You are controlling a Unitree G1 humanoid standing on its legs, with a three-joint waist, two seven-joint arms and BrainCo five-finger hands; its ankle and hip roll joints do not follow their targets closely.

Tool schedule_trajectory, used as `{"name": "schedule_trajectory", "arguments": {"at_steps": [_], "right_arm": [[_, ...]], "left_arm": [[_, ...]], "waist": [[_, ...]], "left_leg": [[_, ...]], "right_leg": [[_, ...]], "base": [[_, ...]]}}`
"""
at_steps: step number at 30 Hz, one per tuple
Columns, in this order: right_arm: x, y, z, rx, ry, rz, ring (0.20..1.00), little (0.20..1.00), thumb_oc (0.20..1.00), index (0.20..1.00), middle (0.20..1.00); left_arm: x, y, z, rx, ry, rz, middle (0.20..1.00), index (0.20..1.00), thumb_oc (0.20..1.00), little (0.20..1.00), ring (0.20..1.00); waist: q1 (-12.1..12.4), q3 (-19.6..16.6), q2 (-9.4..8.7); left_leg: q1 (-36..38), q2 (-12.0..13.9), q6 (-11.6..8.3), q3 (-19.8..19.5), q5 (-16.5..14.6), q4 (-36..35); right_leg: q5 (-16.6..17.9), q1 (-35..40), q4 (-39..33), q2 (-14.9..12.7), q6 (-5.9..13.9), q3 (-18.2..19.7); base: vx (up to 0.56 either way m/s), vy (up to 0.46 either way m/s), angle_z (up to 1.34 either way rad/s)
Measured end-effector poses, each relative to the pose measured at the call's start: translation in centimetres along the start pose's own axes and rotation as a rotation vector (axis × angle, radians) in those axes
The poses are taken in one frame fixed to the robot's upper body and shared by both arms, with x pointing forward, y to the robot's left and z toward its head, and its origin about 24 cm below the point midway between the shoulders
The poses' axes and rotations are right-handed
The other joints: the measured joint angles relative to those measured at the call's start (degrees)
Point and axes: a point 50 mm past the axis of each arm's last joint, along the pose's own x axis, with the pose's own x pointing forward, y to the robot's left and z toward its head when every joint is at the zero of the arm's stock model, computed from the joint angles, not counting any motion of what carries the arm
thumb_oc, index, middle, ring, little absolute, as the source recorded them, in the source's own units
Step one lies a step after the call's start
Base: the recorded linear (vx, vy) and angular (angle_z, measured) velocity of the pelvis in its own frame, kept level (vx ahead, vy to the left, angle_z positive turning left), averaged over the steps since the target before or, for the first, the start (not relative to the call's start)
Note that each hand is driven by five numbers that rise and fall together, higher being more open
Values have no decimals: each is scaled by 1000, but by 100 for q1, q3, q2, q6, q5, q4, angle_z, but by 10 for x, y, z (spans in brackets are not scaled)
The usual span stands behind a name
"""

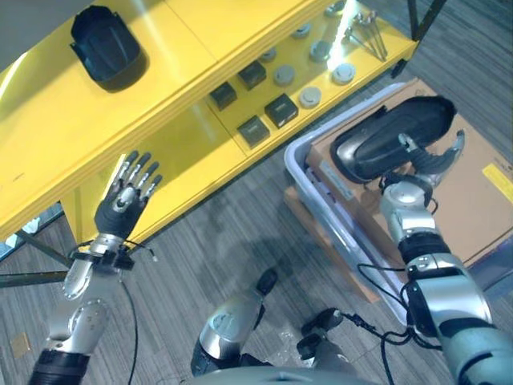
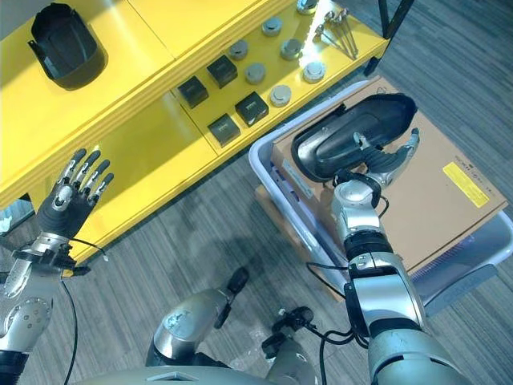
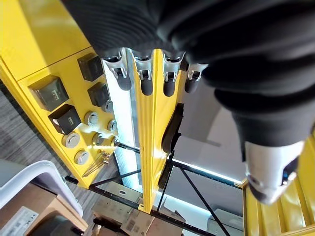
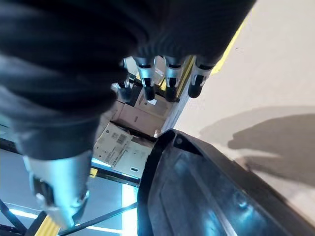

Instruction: Move parts from the plastic box to the shelf.

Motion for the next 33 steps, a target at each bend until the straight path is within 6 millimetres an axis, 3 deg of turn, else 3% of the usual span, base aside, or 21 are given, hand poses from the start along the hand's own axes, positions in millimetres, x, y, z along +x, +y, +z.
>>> {"name": "schedule_trajectory", "arguments": {"at_steps": [8,25,29,30,31,32,33], "right_arm": [[-1,-7,-24,-79,81,-39,1000,1000,1000,1000,1000],[-2,-5,-32,-170,102,-9,1000,1000,1000,1000,1000],[1,-2,-30,-258,105,3,1000,1000,1000,1000,1000],[2,-1,-30,-299,111,5,840,840,840,840,840],[2,-1,-30,-304,115,3,435,435,435,435,435],[2,-2,-32,-318,124,-1,200,200,200,200,200],[3,-3,-32,-328,126,-7,200,200,200,200,200]], "left_arm": [[-1,-2,-7,-31,10,-8,1000,1000,1000,1000,1000],[-3,1,-8,-23,-19,9,1000,1000,1000,1000,1000],[-3,1,-8,-22,-22,9,1000,1000,1000,1000,1000],[-3,1,-8,-22,-22,9,1000,1000,1000,1000,1000],[-3,1,-8,-22,-23,9,1000,1000,1000,1000,1000],[-3,1,-8,-21,-26,9,1000,1000,1000,1000,1000],[-2,1,-7,-20,-29,8,1000,1000,1000,1000,1000]], "waist": [[-13,2,5],[5,50,63],[6,56,55],[20,56,55],[26,58,52],[38,65,42],[43,67,39]], "left_leg": [[9,-9,-2,6,3,1],[-127,-13,-2,-137,3,9],[-184,-1,-2,-142,3,30],[-181,1,-2,-144,3,31],[-183,2,-3,-145,3,31],[-183,4,-2,-146,3,31],[-183,4,-3,-150,3,33]], "right_leg": [[-78,7,51,-18,20,-19],[-277,-142,340,-81,37,-178],[-294,-203,401,-80,26,-184],[-312,-202,408,-80,43,-186],[-313,-205,412,-80,41,-189],[-317,-206,424,-81,42,-189],[-326,-206,435,-83,42,-193]], "base": [[3,12,1],[-5,3,4],[0,0,0],[0,0,0],[0,0,0],[0,0,0],[0,0,0]]}}
